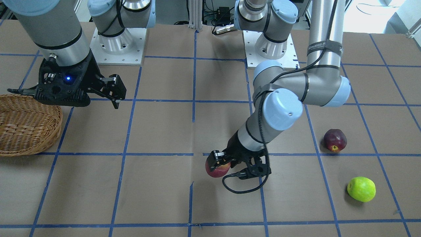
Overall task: Put all apples into basket
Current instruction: 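Carry the red-yellow apple to the table center and release it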
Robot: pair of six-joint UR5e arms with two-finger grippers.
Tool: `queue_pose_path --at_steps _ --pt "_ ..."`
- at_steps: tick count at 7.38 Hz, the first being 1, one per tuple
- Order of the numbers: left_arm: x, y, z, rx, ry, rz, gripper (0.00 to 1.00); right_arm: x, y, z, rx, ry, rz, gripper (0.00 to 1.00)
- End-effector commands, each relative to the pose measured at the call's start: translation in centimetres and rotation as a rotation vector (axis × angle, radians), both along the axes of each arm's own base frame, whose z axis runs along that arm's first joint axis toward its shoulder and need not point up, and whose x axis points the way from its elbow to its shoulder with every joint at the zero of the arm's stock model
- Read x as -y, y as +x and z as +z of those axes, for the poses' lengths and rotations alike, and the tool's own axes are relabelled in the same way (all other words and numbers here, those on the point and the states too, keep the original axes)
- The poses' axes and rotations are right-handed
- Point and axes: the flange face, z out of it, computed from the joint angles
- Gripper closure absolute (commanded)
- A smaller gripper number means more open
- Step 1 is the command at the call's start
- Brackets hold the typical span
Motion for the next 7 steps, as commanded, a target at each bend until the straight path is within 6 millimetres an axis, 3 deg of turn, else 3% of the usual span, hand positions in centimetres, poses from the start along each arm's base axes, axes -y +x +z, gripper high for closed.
queue_pose_path --at_steps 1,2,3,4,5,6,7 --pt "0.3 -4.9 -2.8 0.042 -0.013 0.07 0.97 -0.1 0.2 0.6 -0.003 -0.018 -0.006 0.0" --pt "0.1 -5.9 -3.9 0.032 -0.008 0.109 0.27 0.1 0.1 1.9 -0.007 -0.04 -0.007 0.0" --pt "0.1 -5.9 -4.1 0.037 -0.013 0.103 0.0 0.6 0.2 1.7 -0.011 -0.047 -0.04 0.0" --pt "0.4 -5.9 -2.9 0.035 -0.035 0.098 0.0 2.3 0.3 -1.2 -0.01 -0.004 -0.148 0.0" --pt "0.4 -4.8 -0.9 0.032 -0.063 0.094 0.0 3.9 -0.2 -2.4 -0.015 0.014 -0.161 0.0" --pt "1.2 -1.8 3.0 0.037 -0.147 0.029 0.0 6.3 0.1 -4.8 0.002 0.004 -0.164 0.0" --pt "1.8 2.2 6.7 0.02 -0.194 0.035 0.0 9.8 1.3 -8.4 0.018 -0.066 -0.156 0.0"
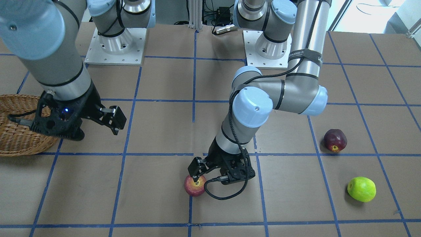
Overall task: Put all apples into basket
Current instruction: 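Carry the red-yellow apple to the table center and release it, then grasp the red-yellow apple with the right gripper while left reaches the dark red apple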
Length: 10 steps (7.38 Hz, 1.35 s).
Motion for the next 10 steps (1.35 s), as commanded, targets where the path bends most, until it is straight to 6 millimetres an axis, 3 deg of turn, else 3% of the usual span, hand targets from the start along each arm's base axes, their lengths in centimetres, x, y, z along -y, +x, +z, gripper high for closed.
queue_pose_path --at_steps 1,2,3,4,5,6,8,9,10 --pt "-0.4 7.7 5.5 0.047 -0.077 -0.138 0.0 5.4 3.5 -8.6 0.081 -0.034 0.023 0.0" --pt "-0.7 13.1 7.9 0.095 -0.029 -0.153 0.0 5.8 7.8 -10.6 0.143 -0.069 0.048 0.0" --pt "-2.0 20.1 8.8 0.177 0.1 -0.181 0.0 5.6 11.4 -12.8 0.15 -0.072 0.037 0.0" --pt "-3.3 24.5 8.5 0.224 0.156 -0.262 0.0 4.6 15.4 -14.4 0.156 -0.068 0.029 0.0" --pt "-4.2 29.3 7.2 0.276 0.213 -0.275 0.0 4.0 17.8 -16.2 0.155 -0.065 0.045 0.0" --pt "-6.0 34.6 5.5 0.277 0.273 -0.259 0.0 3.8 19.1 -17.4 0.158 -0.061 0.062 0.0" --pt "-9.1 44.0 1.9 0.254 0.297 -0.394 0.0 3.7 19.9 -20.0 0.142 -0.041 0.077 0.0" --pt "-9.9 47.1 0.2 0.236 0.291 -0.455 0.0 4.6 20.4 -21.6 0.16 -0.084 0.08 0.0" --pt "-10.6 47.2 -1.0 0.22 0.293 -0.529 0.0 5.0 21.0 -24.2 0.164 -0.097 0.096 0.0"
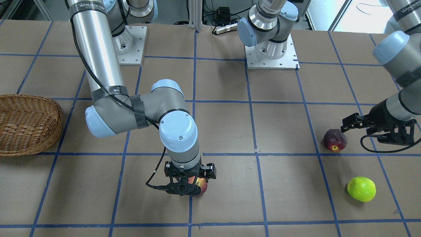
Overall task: Put all apples into basket
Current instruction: 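Grasp the red-yellow apple with the right gripper while left reaches the dark red apple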
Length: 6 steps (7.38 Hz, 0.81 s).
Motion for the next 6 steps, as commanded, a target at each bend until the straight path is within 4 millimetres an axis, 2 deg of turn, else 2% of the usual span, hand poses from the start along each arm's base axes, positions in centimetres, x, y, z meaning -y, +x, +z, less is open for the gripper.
queue_pose_path --at_steps 1,2,3,4,5,6 --pt "-2.0 1.9 -3.6 -0.052 0.045 -0.065 0.0 1.0 0.9 -5.4 0.001 -0.026 0.014 0.0" --pt "-2.1 1.8 -4.2 -0.04 0.024 -0.075 0.0 0.9 0.9 -6.6 -0.01 -0.009 0.02 0.05" --pt "-2.1 1.9 -4.6 -0.018 -0.007 -0.077 0.0 0.9 0.9 -6.2 -0.015 -0.007 0.022 0.55" --pt "-2.7 1.5 -6.0 -0.024 -0.002 -0.071 0.0 0.9 0.4 -4.6 -0.048 -0.025 0.027 0.76" --pt "-2.4 0.9 -7.2 -0.044 -0.063 -0.065 0.0 1.0 -1.4 -2.0 -0.084 -0.004 0.013 0.79" --pt "-3.0 0.2 -9.0 -0.069 -0.078 -0.064 0.0 1.3 -4.9 1.6 -0.093 0.014 0.007 0.79"
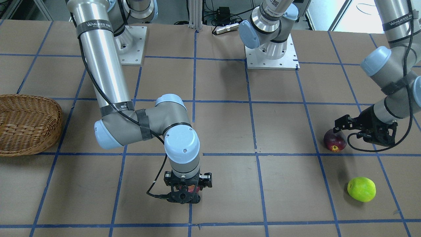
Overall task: Put all apples into basket
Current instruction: 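Grasp the red-yellow apple with the right gripper while left reaches the dark red apple, then carry the apple into the basket with right while left grasps dark red apple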
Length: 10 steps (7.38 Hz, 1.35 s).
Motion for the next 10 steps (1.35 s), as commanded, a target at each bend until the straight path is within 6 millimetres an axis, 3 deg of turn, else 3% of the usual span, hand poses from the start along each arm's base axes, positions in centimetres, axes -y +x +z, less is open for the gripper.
queue_pose_path --at_steps 1,2,3,4,5,6,7,8,9,10 --pt "-1.2 -1.2 -3.8 -0.024 -0.028 0.001 0.0 1.0 -9.9 7.5 -0.021 0.03 -0.04 0.79" --pt "-1.0 -1.0 -3.9 0.008 -0.063 0.002 0.0 1.4 -17.8 9.5 -0.045 0.063 0.027 0.78" --pt "-1.1 -1.1 -4.6 -0.012 -0.06 0.007 0.0 0.3 -27.3 10.0 -0.051 0.086 0.06 0.74" --pt "-0.3 -1.2 -3.3 -0.029 -0.108 0.014 0.59 -2.3 -38.0 8.0 -0.033 0.09 -0.001 0.73" --pt "0.4 -1.1 -1.6 -0.012 -0.14 0.012 1.0 -5.9 -46.6 6.1 -0.046 0.052 0.055 0.72" --pt "0.8 -1.8 -0.3 -0.006 -0.148 0.059 1.0 -9.4 -53.4 4.8 -0.072 -0.002 0.109 0.7" --pt "1.1 -4.2 0.4 -0.029 -0.154 0.1 1.0 -12.1 -59.6 4.5 -0.055 -0.054 0.1 0.69" --pt "1.5 -8.7 1.4 -0.049 -0.133 0.162 1.0 -13.7 -63.1 4.4 -0.047 -0.078 0.15 0.65" --pt "2.1 -16.1 1.2 -0.122 -0.097 0.267 1.0 -14.9 -65.0 4.1 -0.049 -0.075 0.186 0.63" --pt "2.9 -24.6 0.9 -0.189 -0.053 0.411 1.0 -16.6 -67.0 3.6 -0.045 -0.063 0.225 0.53"
